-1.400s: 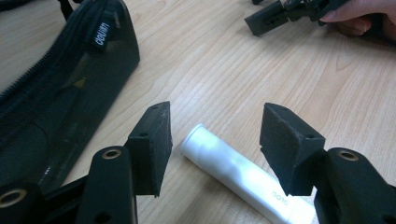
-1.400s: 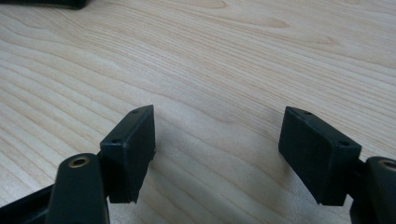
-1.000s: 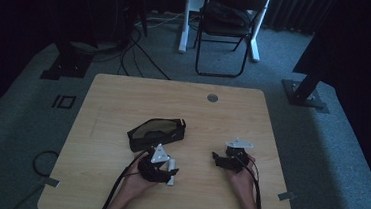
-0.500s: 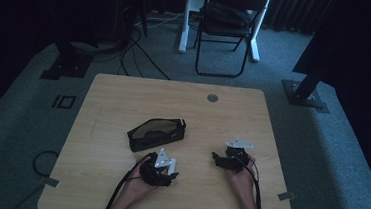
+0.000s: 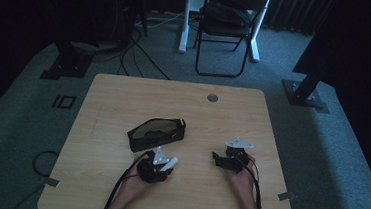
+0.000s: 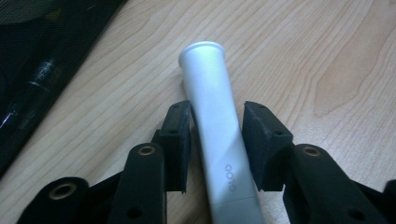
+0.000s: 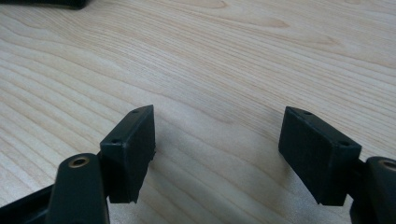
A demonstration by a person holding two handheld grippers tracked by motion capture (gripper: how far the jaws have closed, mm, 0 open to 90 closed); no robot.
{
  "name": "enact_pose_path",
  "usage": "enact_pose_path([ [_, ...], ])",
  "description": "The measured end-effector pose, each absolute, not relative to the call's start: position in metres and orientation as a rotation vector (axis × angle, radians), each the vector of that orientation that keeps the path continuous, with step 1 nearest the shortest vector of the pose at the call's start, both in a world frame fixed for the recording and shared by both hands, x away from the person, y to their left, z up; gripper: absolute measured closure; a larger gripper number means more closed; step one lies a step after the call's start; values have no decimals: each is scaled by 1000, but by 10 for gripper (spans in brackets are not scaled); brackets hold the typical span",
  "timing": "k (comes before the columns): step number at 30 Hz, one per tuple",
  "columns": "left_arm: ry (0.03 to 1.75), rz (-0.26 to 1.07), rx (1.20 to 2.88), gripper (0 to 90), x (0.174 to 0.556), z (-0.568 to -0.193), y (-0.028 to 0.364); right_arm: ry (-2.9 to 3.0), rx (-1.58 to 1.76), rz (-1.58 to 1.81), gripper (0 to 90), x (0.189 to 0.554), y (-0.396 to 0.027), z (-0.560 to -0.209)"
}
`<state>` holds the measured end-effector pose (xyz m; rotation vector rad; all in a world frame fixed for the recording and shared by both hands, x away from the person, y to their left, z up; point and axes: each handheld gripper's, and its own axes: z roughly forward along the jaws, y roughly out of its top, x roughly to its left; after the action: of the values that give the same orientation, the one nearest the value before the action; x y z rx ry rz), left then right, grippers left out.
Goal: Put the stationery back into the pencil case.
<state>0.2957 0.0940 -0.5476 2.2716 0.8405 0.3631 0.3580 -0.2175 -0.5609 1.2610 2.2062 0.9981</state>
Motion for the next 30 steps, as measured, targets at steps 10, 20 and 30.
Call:
enact_pose_path([
  [10, 844, 350, 2283, 676, 296, -546, 103, 2207, 1259, 998, 271, 358, -217, -561],
  [20, 816, 337, 2318, 702, 298, -544, 106, 2207, 1259, 998, 271, 358, -217, -561],
  [30, 788, 339, 2306, 708, 297, -541, 107, 2207, 1260, 998, 271, 358, -217, -561],
])
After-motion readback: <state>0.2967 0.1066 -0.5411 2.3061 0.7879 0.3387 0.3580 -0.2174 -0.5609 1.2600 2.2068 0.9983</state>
